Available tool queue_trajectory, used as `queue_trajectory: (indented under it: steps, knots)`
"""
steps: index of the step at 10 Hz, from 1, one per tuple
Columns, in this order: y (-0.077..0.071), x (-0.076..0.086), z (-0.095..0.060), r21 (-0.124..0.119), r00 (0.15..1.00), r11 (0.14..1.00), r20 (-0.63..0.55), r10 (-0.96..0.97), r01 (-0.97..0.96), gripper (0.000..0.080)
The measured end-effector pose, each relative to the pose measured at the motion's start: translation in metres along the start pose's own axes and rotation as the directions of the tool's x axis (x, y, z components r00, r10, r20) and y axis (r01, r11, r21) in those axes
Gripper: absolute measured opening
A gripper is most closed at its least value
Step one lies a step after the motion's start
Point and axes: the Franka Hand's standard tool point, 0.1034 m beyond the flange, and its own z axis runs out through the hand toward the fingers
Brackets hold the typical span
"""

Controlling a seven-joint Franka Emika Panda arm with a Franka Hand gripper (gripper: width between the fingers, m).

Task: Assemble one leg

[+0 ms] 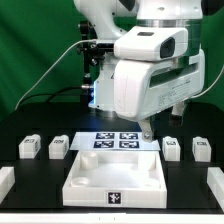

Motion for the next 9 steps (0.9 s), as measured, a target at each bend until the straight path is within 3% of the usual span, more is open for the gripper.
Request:
queue_trajectory:
  steps: [7, 9]
  knots:
    - [0.000, 0.000, 0.000, 0.001, 1.000, 1.000, 0.000, 0.000, 0.000, 0.0650]
    - [-0.012, -0.012, 0.011, -0.010, 1.000, 1.000, -0.012, -0.023, 0.023, 0.0650]
